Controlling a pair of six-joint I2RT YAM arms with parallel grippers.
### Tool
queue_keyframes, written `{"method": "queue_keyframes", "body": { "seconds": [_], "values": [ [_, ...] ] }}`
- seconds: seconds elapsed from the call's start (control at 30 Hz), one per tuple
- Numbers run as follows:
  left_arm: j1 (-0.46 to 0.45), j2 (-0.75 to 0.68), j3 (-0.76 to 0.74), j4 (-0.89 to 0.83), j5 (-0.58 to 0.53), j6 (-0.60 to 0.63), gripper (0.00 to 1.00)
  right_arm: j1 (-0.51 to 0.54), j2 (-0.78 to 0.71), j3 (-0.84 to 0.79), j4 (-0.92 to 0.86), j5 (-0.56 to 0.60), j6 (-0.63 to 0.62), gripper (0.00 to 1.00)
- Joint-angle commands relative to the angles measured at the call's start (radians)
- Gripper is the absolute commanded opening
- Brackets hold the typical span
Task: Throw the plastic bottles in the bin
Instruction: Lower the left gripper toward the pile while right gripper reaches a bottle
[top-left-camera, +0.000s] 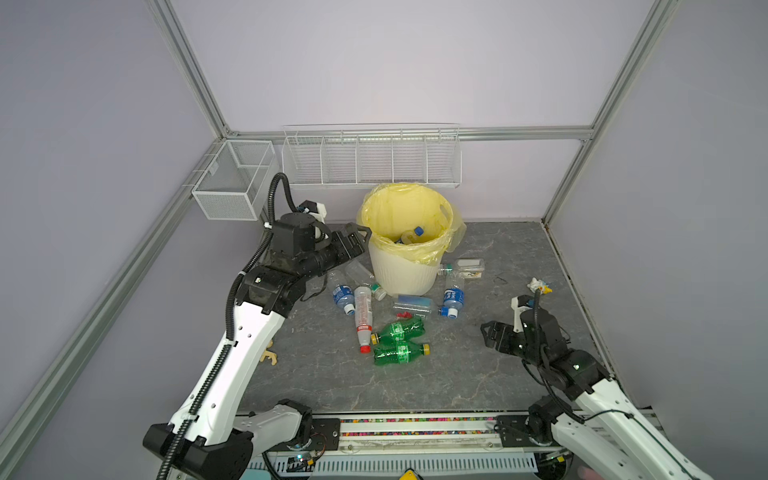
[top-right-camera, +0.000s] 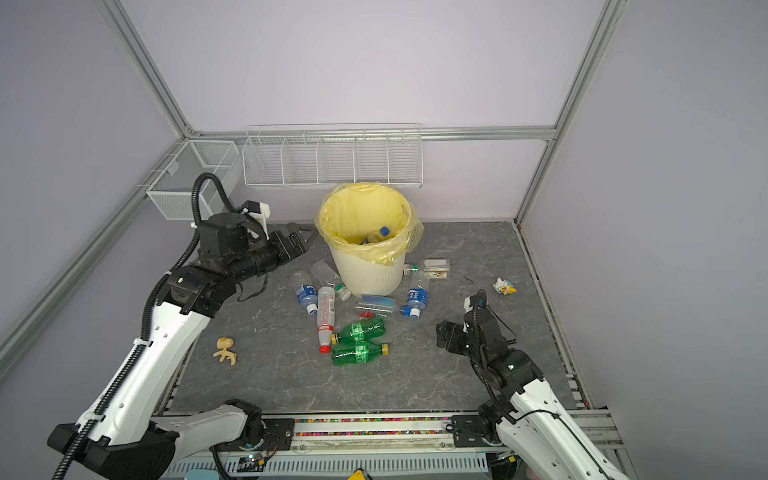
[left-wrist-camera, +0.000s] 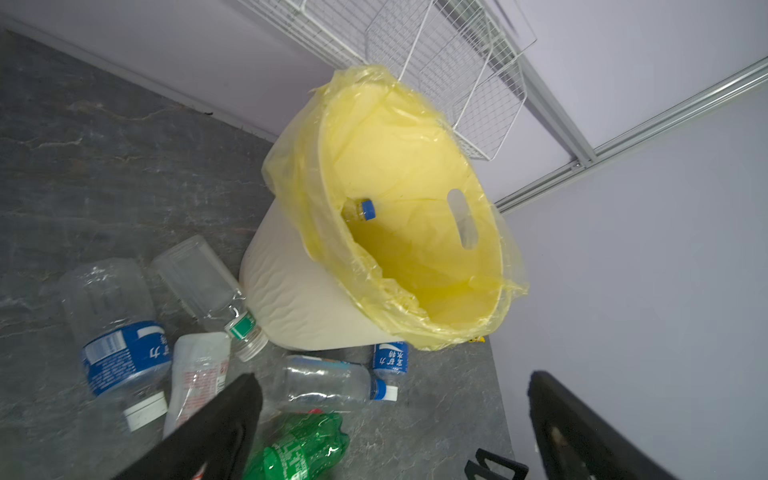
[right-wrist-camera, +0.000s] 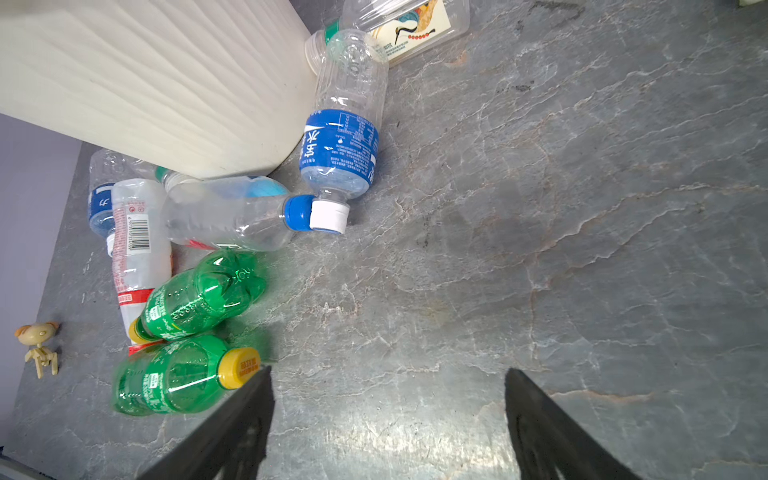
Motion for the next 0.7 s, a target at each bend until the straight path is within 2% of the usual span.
{"method": "queue_keyframes", "body": {
  "seconds": [0.0,0.27,0.67],
  "values": [
    [0.005,-0.05,-0.054,0.013,-0.027,0.027,1.0,0.004,0.051,0.042,-0.018,-0.002,0.005,0.88],
    [0.006,-0.139,-0.236,0.075,-0.012,0.061,1.0,0.004,0.223,0.108,-0.024,-0.059,0.01,0.88],
    [0.007,-0.215,-0.431,0.096,-0.023,0.06,1.0,0.004,0.373,0.168,0.031,-0.054,0.023,0.88]
  ]
}}
